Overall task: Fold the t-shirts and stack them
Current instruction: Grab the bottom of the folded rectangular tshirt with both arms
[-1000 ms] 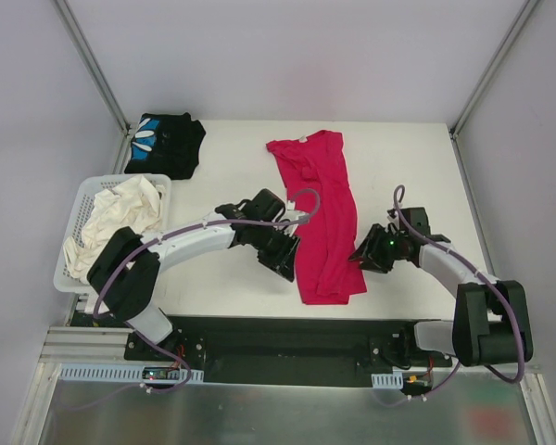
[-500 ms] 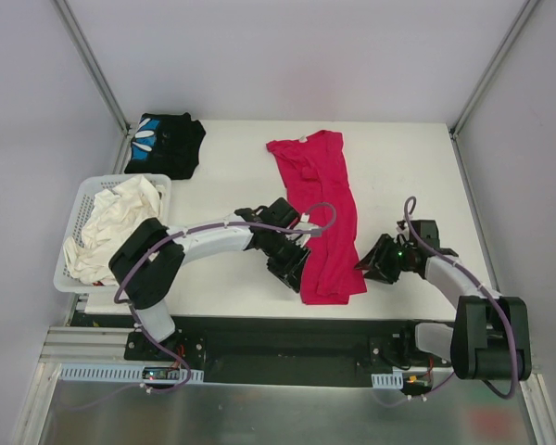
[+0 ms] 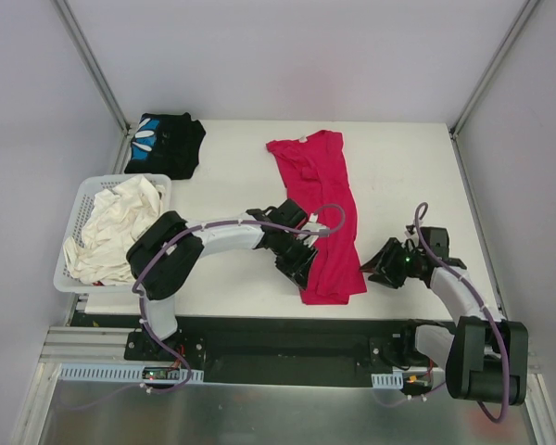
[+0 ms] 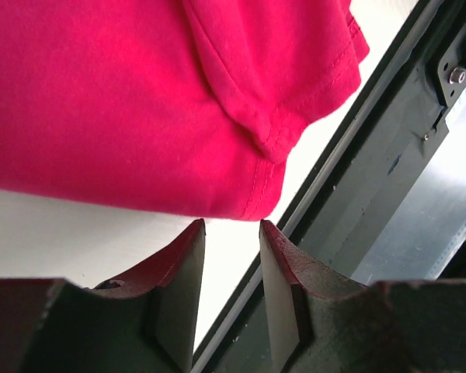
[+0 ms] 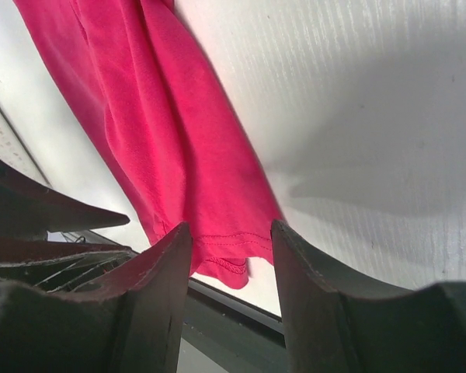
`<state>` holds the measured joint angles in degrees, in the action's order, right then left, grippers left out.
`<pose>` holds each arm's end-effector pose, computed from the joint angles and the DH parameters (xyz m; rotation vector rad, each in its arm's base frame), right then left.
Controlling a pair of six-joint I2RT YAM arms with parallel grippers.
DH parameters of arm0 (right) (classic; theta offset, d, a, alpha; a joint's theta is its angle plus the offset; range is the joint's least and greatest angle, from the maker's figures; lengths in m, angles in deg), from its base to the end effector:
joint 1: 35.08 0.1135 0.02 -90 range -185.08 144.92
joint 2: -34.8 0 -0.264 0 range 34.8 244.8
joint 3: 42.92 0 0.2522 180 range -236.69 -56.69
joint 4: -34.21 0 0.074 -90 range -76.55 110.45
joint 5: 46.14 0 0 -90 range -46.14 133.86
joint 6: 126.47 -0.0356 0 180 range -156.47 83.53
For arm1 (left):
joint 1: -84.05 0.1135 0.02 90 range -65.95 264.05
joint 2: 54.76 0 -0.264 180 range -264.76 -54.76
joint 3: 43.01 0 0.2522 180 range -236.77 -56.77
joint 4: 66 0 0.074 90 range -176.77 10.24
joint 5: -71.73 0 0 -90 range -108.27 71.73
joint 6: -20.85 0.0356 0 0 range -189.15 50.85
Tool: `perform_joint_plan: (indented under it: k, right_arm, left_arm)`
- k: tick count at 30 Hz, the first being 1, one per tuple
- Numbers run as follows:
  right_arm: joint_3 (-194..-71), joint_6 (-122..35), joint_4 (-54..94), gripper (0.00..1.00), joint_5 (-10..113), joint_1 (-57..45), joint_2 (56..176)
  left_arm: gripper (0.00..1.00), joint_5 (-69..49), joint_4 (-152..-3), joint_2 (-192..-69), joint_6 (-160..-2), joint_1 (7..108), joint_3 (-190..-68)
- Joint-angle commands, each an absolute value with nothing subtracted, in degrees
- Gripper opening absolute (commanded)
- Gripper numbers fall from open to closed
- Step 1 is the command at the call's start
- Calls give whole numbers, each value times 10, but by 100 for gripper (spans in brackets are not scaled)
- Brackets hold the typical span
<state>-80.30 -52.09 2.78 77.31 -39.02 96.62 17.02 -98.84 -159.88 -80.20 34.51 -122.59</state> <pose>0.1840 0.0070 0.1560 0.1967 2.4935 0.8223 0.2247 -0.2952 0.1719 1.1391 2.5122 -1.1469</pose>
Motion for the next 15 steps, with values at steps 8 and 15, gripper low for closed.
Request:
perform_joint_plan:
  k: [8,15]
  right_arm:
    - [-808,-496,9,48,794,-404,976]
    - [-810,-497,27,49,802,-404,1002]
  left_arm:
    - [33,171,-924,-1603,-805,340,-1229]
    - [33,144,-916,-1579,-826,340,-1202]
